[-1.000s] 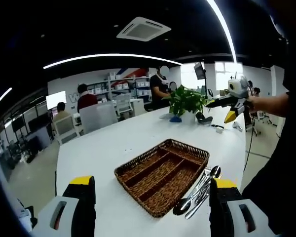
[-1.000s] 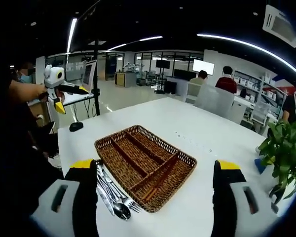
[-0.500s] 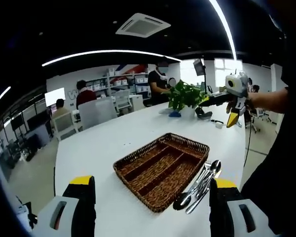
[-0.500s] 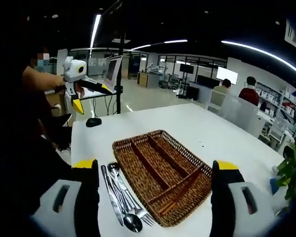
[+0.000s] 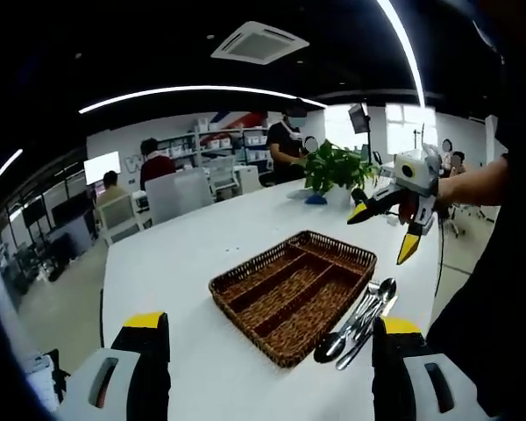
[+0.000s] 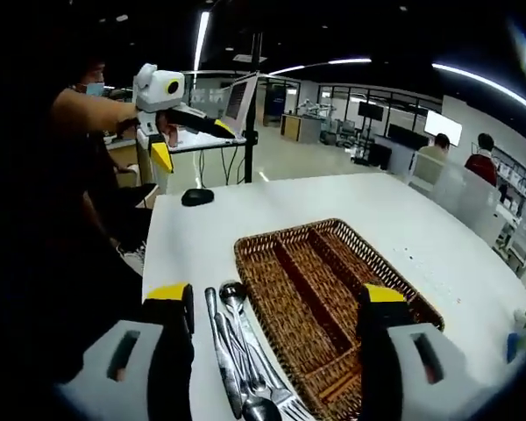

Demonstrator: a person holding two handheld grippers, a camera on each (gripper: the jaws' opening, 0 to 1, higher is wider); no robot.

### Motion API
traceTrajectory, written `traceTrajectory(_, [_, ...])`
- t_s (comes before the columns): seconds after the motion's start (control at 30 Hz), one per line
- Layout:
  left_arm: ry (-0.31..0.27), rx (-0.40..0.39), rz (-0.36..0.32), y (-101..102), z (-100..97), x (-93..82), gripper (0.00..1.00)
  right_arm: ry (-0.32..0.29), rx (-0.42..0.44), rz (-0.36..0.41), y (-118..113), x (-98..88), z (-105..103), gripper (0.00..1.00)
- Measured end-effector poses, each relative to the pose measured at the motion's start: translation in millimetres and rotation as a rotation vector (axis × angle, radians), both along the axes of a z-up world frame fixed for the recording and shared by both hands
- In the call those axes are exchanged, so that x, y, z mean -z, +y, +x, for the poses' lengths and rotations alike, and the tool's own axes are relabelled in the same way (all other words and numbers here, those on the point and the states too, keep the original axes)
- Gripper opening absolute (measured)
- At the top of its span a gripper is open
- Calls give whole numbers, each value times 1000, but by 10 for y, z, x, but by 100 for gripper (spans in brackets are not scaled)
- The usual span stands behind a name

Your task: Arrange the knives, forks, and spoons in their matching storage slots by inserting each utensil handle-first until every utensil is classified and aligned in the correct compartment

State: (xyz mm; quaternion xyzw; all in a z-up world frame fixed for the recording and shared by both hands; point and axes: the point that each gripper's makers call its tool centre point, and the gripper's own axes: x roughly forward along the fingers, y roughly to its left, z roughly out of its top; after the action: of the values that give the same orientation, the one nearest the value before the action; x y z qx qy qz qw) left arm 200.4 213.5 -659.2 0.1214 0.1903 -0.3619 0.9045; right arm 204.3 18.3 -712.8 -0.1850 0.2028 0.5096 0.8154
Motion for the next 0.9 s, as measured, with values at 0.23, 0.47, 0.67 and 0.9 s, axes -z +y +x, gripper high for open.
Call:
traceTrajectory(0.23, [3,-4,-1,70,-18,3,100,45,-42,-27,159,341,-94,65])
traceTrajectory(0.47, [14,-25,1,175,-28,45,100,98,-87,-72,275,675,-216,52])
traceTrajectory(0.67, [17,-38,-1,208,-23,58,100,113,-122,-95,373,917,-265,41])
traceTrajectory(0.9, [20,-53,-4,253,-38,72,100,129,-139,-119,446,1092,-255,24])
